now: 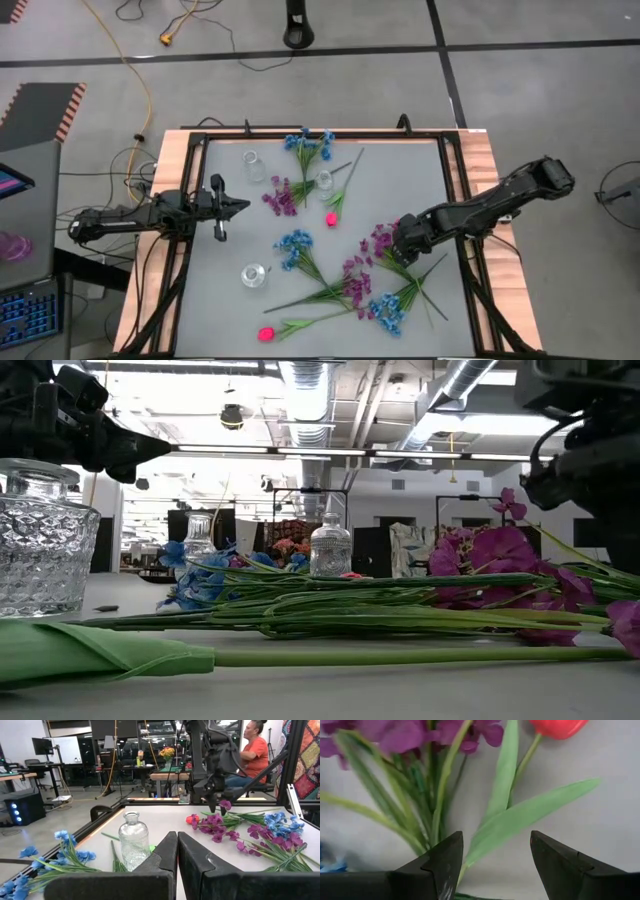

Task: Sort flowers into vase by color
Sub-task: Put the right red flower into the bottom transparent vase

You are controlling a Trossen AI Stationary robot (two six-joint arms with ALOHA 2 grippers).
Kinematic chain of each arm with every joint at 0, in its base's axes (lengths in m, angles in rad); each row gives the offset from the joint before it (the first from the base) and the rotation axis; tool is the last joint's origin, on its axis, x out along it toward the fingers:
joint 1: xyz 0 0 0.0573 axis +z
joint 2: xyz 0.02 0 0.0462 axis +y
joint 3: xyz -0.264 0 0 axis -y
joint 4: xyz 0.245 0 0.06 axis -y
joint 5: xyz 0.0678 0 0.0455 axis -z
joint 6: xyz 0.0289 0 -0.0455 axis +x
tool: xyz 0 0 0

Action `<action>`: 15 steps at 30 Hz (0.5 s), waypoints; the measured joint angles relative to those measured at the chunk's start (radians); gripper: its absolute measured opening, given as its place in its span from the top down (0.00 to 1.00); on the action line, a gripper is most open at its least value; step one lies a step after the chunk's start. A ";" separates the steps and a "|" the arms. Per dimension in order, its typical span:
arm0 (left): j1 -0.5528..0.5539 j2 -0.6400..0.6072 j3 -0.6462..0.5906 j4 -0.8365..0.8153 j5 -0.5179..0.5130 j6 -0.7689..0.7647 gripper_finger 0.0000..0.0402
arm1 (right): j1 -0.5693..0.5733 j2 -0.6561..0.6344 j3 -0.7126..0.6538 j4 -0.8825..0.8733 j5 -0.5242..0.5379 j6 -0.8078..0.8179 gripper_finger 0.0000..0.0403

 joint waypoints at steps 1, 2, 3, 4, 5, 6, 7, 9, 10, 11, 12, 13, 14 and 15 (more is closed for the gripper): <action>0.000 0.000 0.000 0.000 0.000 0.000 1.00 | 0.000 0.011 0.000 0.000 0.000 0.000 0.36; 0.000 0.000 0.000 0.000 0.000 0.000 1.00 | 0.000 0.022 0.000 0.000 0.000 0.000 0.36; 0.000 0.000 0.000 0.000 0.000 0.000 1.00 | 0.000 0.033 0.000 0.001 -0.002 0.000 0.36; 0.000 0.000 0.000 0.000 0.000 0.000 1.00 | 0.000 0.043 0.000 0.004 -0.005 0.000 0.36; 0.000 0.000 0.000 0.000 0.000 0.000 1.00 | 0.000 0.052 0.000 0.007 -0.007 0.000 0.36; 0.000 0.000 0.000 0.000 0.000 0.000 1.00 | 0.000 0.062 0.000 0.009 -0.011 -0.001 0.37; 0.000 0.000 0.000 0.000 0.000 0.000 1.00 | 0.000 0.072 0.000 0.012 -0.014 -0.001 0.37; 0.000 0.000 0.000 0.000 0.000 0.000 1.00 | 0.000 0.090 0.000 0.022 -0.023 -0.006 0.39; 0.000 0.000 0.000 0.000 0.000 0.000 1.00 | 0.000 0.099 0.000 0.031 -0.024 -0.012 0.40; 0.000 0.000 0.000 0.000 0.000 0.000 1.00 | 0.000 0.106 0.000 0.040 -0.025 -0.016 0.41; 0.000 0.000 0.000 0.000 0.000 0.000 1.00 | 0.000 0.113 0.000 0.047 -0.026 -0.017 0.43; 0.000 0.000 0.000 0.000 0.000 0.000 1.00 | 0.000 0.121 0.000 0.053 -0.026 -0.018 0.45; 0.000 0.000 0.000 0.000 0.000 0.000 1.00 | 0.000 0.127 0.000 0.057 -0.027 -0.019 0.46; 0.000 0.000 0.000 0.000 0.000 0.000 1.00 | 0.000 0.132 0.000 0.057 -0.027 -0.019 0.48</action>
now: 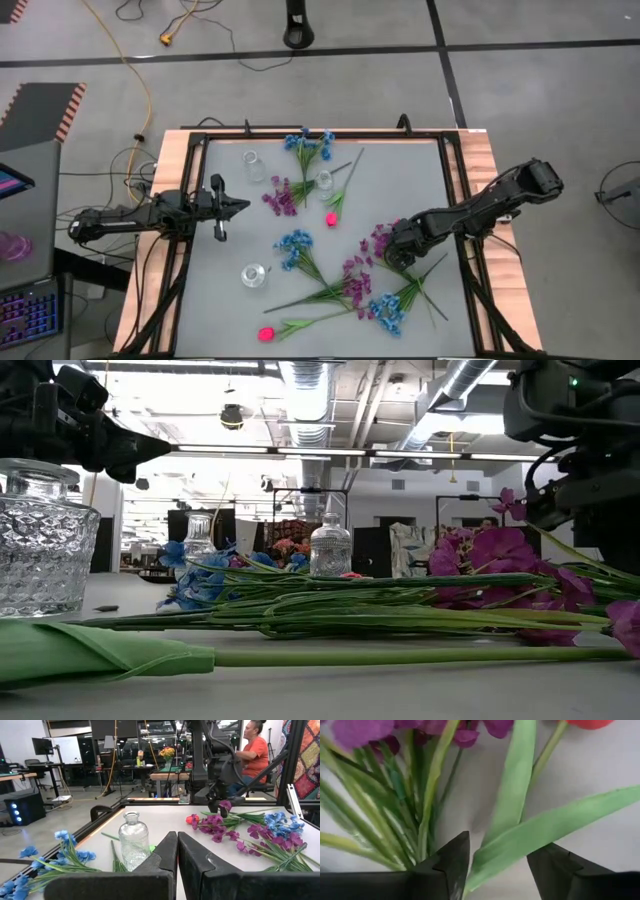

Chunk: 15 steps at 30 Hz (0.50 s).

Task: Sort flowers into vase by color
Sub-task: Put the right red flower into the bottom transparent vase

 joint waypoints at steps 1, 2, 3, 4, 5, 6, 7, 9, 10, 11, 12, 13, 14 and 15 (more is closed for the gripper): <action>0.000 0.000 0.000 0.000 0.000 0.000 1.00 | 0.000 0.006 0.000 0.000 -0.001 0.000 0.51; 0.000 0.000 0.000 0.000 0.000 0.000 1.00 | 0.000 0.011 0.000 -0.001 -0.001 0.000 0.53; 0.000 0.000 0.000 0.000 0.000 0.000 1.00 | 0.000 0.012 0.000 -0.002 -0.001 0.000 0.56; 0.000 0.000 0.000 0.000 0.000 0.000 1.00 | 0.000 0.015 0.000 -0.002 -0.001 0.000 0.59; 0.000 0.000 0.000 0.000 0.000 0.000 1.00 | 0.000 0.016 0.000 -0.002 -0.001 0.000 0.62; 0.000 0.000 0.000 0.000 0.000 0.000 1.00 | 0.000 0.016 0.000 -0.004 0.000 0.000 0.66; 0.000 0.000 0.000 0.000 0.000 0.000 1.00 | 0.000 0.016 0.000 -0.006 0.000 0.000 0.69; 0.000 0.000 0.000 0.000 0.000 0.000 1.00 | -0.001 0.016 0.000 -0.005 0.000 0.000 0.77; 0.000 0.000 0.000 0.000 0.000 0.000 1.00 | -0.001 0.016 0.000 -0.006 0.000 0.000 0.80; 0.000 0.000 0.000 0.000 0.000 0.000 1.00 | -0.002 0.016 0.000 -0.004 0.000 0.000 0.84; 0.000 0.000 0.000 0.000 0.000 0.000 1.00 | -0.002 0.016 0.000 -0.004 0.000 0.000 0.87; 0.000 0.000 0.000 0.000 0.000 0.000 1.00 | -0.002 0.016 0.000 -0.005 0.000 0.000 0.90; 0.000 0.000 0.000 0.000 0.000 0.000 1.00 | -0.002 0.016 0.000 -0.004 0.000 0.000 0.92; 0.000 0.000 0.000 0.000 0.000 0.000 1.00 | -0.002 0.016 0.000 -0.004 0.000 0.000 0.92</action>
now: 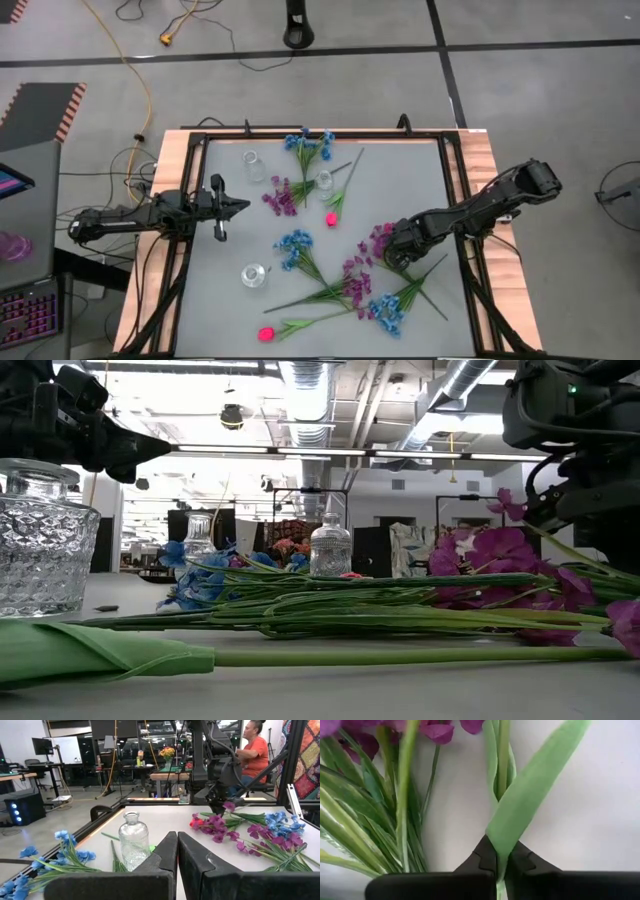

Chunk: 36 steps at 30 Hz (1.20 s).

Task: Sort flowers into vase by color
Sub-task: Put the right red flower into the bottom transparent vase

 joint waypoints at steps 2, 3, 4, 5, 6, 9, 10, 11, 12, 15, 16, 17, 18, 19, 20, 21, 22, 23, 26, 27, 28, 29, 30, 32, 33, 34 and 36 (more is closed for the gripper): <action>0.000 0.000 0.000 0.000 0.000 0.000 1.00 | 0.000 0.000 0.000 0.000 0.000 0.000 0.92; 0.000 0.000 0.000 0.000 0.000 0.000 1.00 | -0.001 0.000 0.000 0.000 0.000 0.000 0.92; 0.000 0.000 0.000 0.000 0.000 0.000 1.00 | -0.002 0.000 0.001 -0.001 0.000 0.000 0.92; 0.000 0.000 0.000 0.000 0.000 0.000 1.00 | -0.005 0.000 0.004 -0.004 0.000 0.000 0.92; 0.000 0.000 0.000 0.000 0.000 0.000 1.00 | -0.009 0.001 0.011 -0.009 0.000 -0.001 0.91; 0.000 0.000 0.000 0.000 0.000 0.000 1.00 | -0.024 0.001 0.050 -0.053 0.000 -0.039 0.89; 0.000 0.000 0.000 0.000 0.000 0.000 1.00 | -0.030 0.001 0.067 -0.075 0.002 -0.059 0.89; 0.000 0.000 0.000 0.000 0.000 0.000 1.00 | -0.038 0.001 0.085 -0.097 0.002 -0.077 0.89; 0.000 0.000 0.000 0.000 0.000 0.000 1.00 | -0.045 0.001 0.103 -0.121 0.003 -0.097 0.89; 0.000 0.000 0.000 0.000 0.000 0.000 1.00 | -0.071 0.001 0.166 -0.194 0.013 -0.161 0.91; 0.000 0.000 0.000 0.000 0.000 0.000 1.00 | -0.078 0.001 0.187 -0.220 0.020 -0.182 0.91; 0.000 0.000 0.000 0.000 0.000 0.000 1.00 | -0.087 0.001 0.209 -0.248 0.034 -0.202 0.91; 0.000 0.000 0.000 0.000 0.000 0.000 1.00 | -0.095 0.001 0.231 -0.275 0.049 -0.220 0.91; 0.000 0.000 0.000 0.000 0.000 0.000 1.00 | -0.104 0.001 0.254 -0.302 0.064 -0.237 0.91; 0.000 0.000 0.000 0.000 0.000 0.000 1.00 | -0.113 0.001 0.279 -0.327 0.079 -0.254 0.91; 0.000 0.000 0.000 0.000 0.000 0.000 1.00 | -0.121 0.001 0.302 -0.351 0.094 -0.269 0.90; 0.000 0.000 0.000 0.000 0.000 0.000 1.00 | -0.130 0.001 0.326 -0.370 0.110 -0.285 0.90; 0.000 0.000 0.000 0.000 0.000 0.000 1.00 | -0.138 0.001 0.347 -0.387 0.126 -0.301 0.90; 0.000 0.000 0.000 0.000 0.000 0.000 1.00 | -0.162 0.001 0.411 -0.407 0.172 -0.358 0.90; 0.000 0.000 0.000 0.000 0.000 0.000 1.00 | -0.171 0.001 0.431 -0.406 0.185 -0.381 0.90; 0.000 0.000 0.000 0.000 0.000 0.000 1.00 | -0.179 0.001 0.450 -0.404 0.201 -0.404 0.90; 0.000 0.000 0.000 0.000 0.000 0.000 1.00 | -0.187 0.001 0.466 -0.400 0.217 -0.426 0.90; 0.000 0.000 0.000 0.000 0.000 0.000 1.00 | -0.196 0.001 0.482 -0.393 0.234 -0.448 0.90; 0.000 0.000 0.000 0.000 0.000 0.000 1.00 | -0.211 0.001 0.510 -0.372 0.269 -0.488 0.90; 0.000 0.000 0.000 0.000 0.000 0.000 1.00 | -0.218 0.001 0.522 -0.359 0.284 -0.505 0.90; 0.000 0.000 0.000 0.000 0.000 0.000 1.00 | -0.225 0.001 0.532 -0.342 0.299 -0.525 0.90; 0.000 0.000 0.000 0.000 0.000 0.000 1.00 | -0.239 0.001 0.546 -0.296 0.326 -0.572 0.90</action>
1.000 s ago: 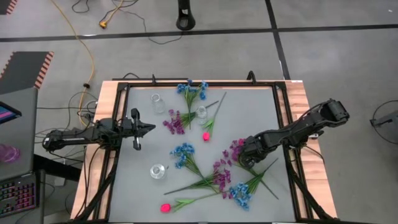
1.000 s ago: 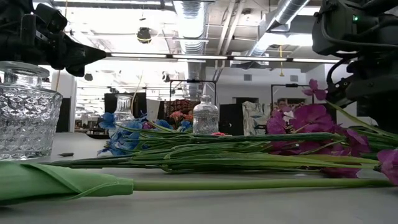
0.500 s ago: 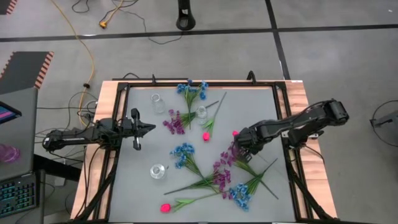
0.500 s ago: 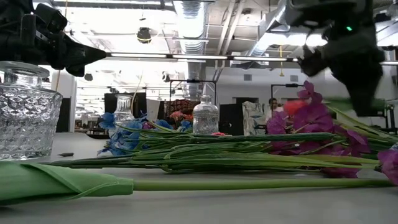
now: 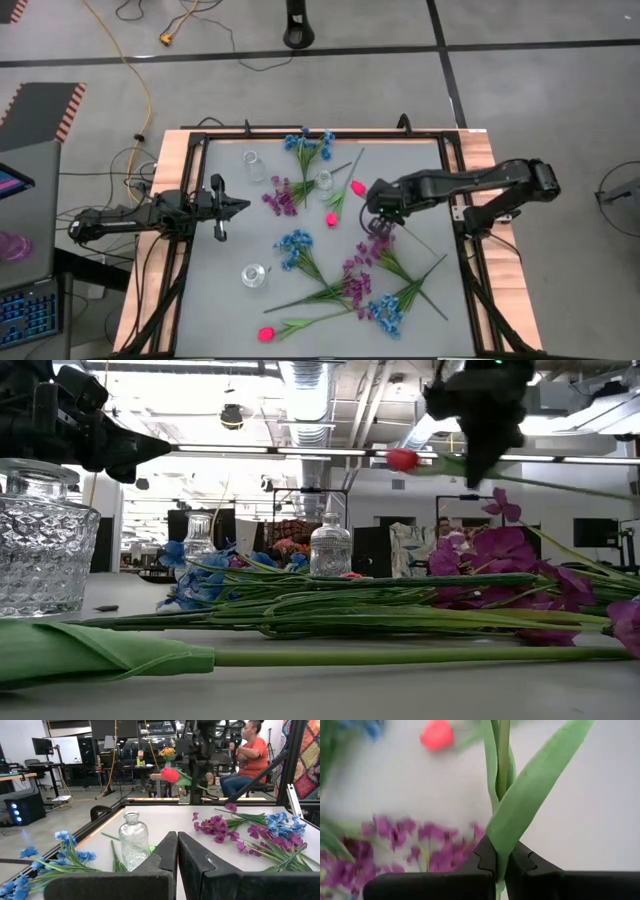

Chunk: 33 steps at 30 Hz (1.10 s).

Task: Sort flowers into vase by color
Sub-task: Put the right red flower into the bottom transparent vase

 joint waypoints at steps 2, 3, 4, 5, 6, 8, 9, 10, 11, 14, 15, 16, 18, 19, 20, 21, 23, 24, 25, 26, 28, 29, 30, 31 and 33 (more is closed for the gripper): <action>0.000 0.000 0.000 0.000 0.000 0.000 1.00 | -0.012 0.000 0.009 0.061 0.010 -0.050 0.90; 0.000 0.000 0.000 0.000 0.000 0.000 1.00 | -0.018 0.000 0.012 0.098 0.014 -0.075 0.90; 0.000 0.000 0.000 0.000 0.000 0.000 1.00 | -0.025 0.000 0.012 0.138 0.015 -0.102 0.90; 0.000 0.000 0.000 0.000 0.000 0.000 1.00 | -0.031 0.000 0.013 0.176 0.015 -0.128 0.90; 0.000 0.000 0.000 0.000 0.000 0.000 1.00 | -0.038 0.000 0.013 0.216 0.015 -0.152 0.90; 0.000 0.000 0.000 0.000 0.000 0.000 1.00 | -0.050 0.000 0.013 0.295 0.015 -0.199 0.90; 0.000 0.000 0.000 0.000 0.000 0.000 1.00 | -0.055 0.000 0.013 0.333 0.015 -0.222 0.90; 0.000 0.000 0.000 0.000 0.000 0.000 1.00 | -0.061 0.000 0.013 0.373 0.015 -0.243 0.90; 0.000 0.000 0.000 0.000 0.000 0.000 1.00 | -0.066 0.000 0.013 0.409 0.015 -0.262 0.90; 0.000 0.000 0.000 0.000 0.000 0.000 1.00 | -0.080 0.000 0.013 0.517 0.014 -0.316 0.90; 0.000 0.000 0.000 0.000 0.000 0.000 1.00 | -0.085 0.000 0.013 0.553 0.014 -0.336 0.90; 0.000 0.000 0.000 0.000 0.000 0.000 1.00 | -0.089 0.000 0.013 0.590 0.014 -0.355 0.90; 0.000 0.000 0.000 0.000 0.000 0.000 1.00 | -0.097 0.000 0.013 0.662 0.014 -0.390 0.90; 0.000 0.000 0.000 0.000 0.000 0.000 1.00 | -0.101 0.000 0.013 0.701 0.014 -0.405 0.90; 0.000 0.000 0.000 0.000 0.000 0.000 1.00 | -0.104 0.000 0.013 0.738 0.014 -0.419 0.90; 0.000 0.000 0.000 0.000 0.000 0.000 1.00 | -0.107 0.000 0.013 0.774 0.014 -0.429 0.90; 0.000 0.000 0.000 0.000 0.000 0.000 1.00 | -0.111 0.000 0.013 0.840 0.014 -0.452 0.90; 0.000 0.000 0.000 0.000 0.000 0.000 1.00 | -0.111 0.000 0.013 0.870 0.013 -0.462 0.90; 0.000 0.000 0.000 0.000 0.000 0.000 1.00 | -0.111 0.000 0.013 0.900 0.014 -0.473 0.90; 0.000 0.000 0.000 0.000 0.000 0.000 1.00 | -0.111 0.000 0.013 0.929 0.013 -0.480 0.90; 0.000 0.000 0.000 0.000 0.000 0.000 1.00 | -0.107 0.000 0.013 0.983 -0.002 -0.497 0.90; 0.000 0.000 0.000 0.000 0.000 0.000 1.00 | -0.104 0.006 0.013 1.013 -0.009 -0.502 0.90; 0.000 0.000 0.000 0.000 0.000 0.000 1.00 | -0.099 0.009 0.013 1.046 -0.018 -0.503 0.90; 0.000 0.000 0.000 0.000 0.000 0.000 1.00 | -0.095 0.011 0.013 1.071 -0.030 -0.503 0.90; 0.000 0.000 0.000 0.000 0.000 0.000 1.00 | -0.086 0.033 0.013 1.150 -0.066 -0.505 0.90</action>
